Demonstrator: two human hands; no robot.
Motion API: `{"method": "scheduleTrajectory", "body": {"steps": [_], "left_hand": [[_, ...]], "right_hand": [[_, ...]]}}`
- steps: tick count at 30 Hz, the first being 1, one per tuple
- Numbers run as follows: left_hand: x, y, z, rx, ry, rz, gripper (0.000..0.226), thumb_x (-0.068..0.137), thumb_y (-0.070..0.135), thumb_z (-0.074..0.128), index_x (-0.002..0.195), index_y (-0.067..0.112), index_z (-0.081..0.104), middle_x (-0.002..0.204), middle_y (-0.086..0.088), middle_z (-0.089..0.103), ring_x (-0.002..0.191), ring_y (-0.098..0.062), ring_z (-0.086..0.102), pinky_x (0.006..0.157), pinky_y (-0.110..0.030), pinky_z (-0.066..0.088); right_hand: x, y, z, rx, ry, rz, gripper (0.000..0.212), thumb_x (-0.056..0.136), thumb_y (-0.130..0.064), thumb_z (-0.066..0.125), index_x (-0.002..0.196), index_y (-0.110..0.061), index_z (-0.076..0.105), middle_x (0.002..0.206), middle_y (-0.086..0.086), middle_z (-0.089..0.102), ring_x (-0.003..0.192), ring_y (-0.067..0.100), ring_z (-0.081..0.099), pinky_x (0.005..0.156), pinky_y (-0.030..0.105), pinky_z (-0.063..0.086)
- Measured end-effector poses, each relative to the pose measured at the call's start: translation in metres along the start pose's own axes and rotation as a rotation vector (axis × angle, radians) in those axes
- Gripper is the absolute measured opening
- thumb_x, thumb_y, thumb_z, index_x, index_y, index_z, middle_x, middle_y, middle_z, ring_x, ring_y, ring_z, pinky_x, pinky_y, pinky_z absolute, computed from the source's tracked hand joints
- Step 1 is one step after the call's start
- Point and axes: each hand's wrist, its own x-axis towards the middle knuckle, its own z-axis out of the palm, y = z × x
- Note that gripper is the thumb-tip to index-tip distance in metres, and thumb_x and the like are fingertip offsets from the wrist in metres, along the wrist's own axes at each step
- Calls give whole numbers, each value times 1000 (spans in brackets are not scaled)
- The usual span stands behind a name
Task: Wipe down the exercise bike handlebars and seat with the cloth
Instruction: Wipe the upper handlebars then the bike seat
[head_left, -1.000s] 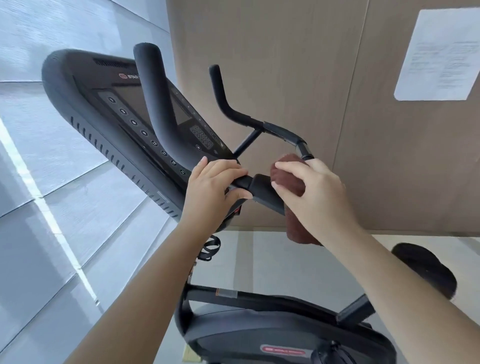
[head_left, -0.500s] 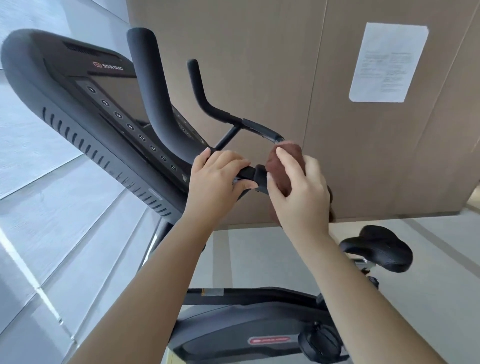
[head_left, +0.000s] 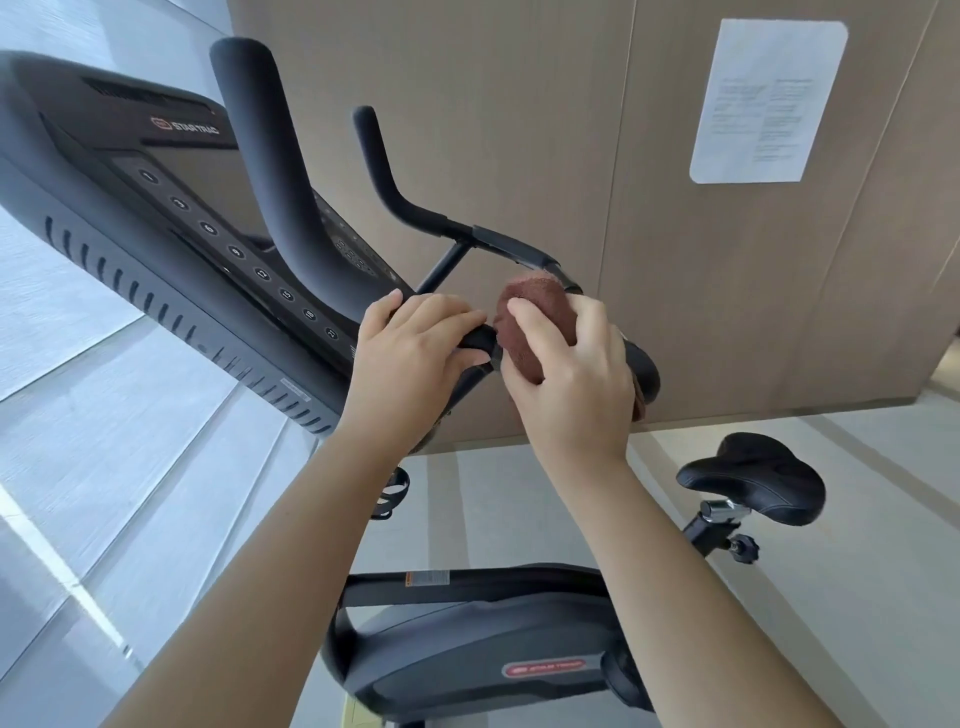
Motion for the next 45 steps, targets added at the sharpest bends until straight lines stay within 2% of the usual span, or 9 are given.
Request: {"method": "scheduleTrajectory", "body": {"steps": [5,13,17,20,26,33,37,41,45], "left_hand": [[0,0,-3,13,-62,10,25,76,23,71,98,11,68,99,-4,68,94,-22,62,94,-47,34],[-1,5,-5,32,-106,-13,34,76,32,69,101,10,66,102,-4,66,101,-22,60,99,-42,26],[-2,12,-4,25,-87,-55,39,72,37,71,97,7,67,99,-8,67,96,-26,61,98,-52,31],[-1,17,-2,40,-76,-86,44,71,42,67,95,5,67,97,-10,67,95,-27,62,97,-57,32],[-5,28,-1,127,-159,-102,66,67,57,62,103,2,65,105,-15,65,108,-32,56,91,-62,34],[0,61,9,150,-124,-113,42,71,29,71,100,-2,65,108,-16,65,102,-32,60,89,-49,44],[7,73,8,116,-140,-255,38,60,10,81,93,-2,67,101,-13,67,94,-31,62,86,-37,42],[14,82,2,138,-191,-381,35,62,10,80,94,5,67,104,-5,65,98,-20,59,84,-31,44],[14,92,4,156,-210,-444,50,57,32,78,96,4,64,107,-4,62,101,-13,54,84,-29,44]], "right_hand": [[-4,23,-7,22,-4,-4,29,76,-20,64,105,-19,64,101,16,59,81,34,57,63,30,46],[-11,83,-29,198,-47,188,28,77,-18,62,104,-19,67,104,12,57,89,32,60,75,31,46],[7,110,-46,309,-150,287,31,79,-11,66,108,-21,66,106,7,58,96,22,57,79,9,34],[33,94,-46,399,-175,138,35,79,-14,67,111,-25,64,109,4,58,96,10,53,83,5,34],[51,58,-24,287,-646,-162,42,76,-49,63,117,-42,54,116,-6,54,100,17,53,79,26,40],[59,150,-33,425,-765,-338,32,78,-18,65,102,-39,65,102,-5,57,86,18,58,76,28,42],[68,191,-22,552,-786,-296,32,76,-12,70,100,-33,68,101,-6,59,88,15,59,75,13,40],[93,144,2,847,-713,-341,33,77,-20,69,105,-37,65,103,-8,58,97,5,56,87,15,41],[92,125,11,863,-969,-489,33,76,-37,67,108,-42,62,111,-7,57,102,11,54,93,31,43]]}}
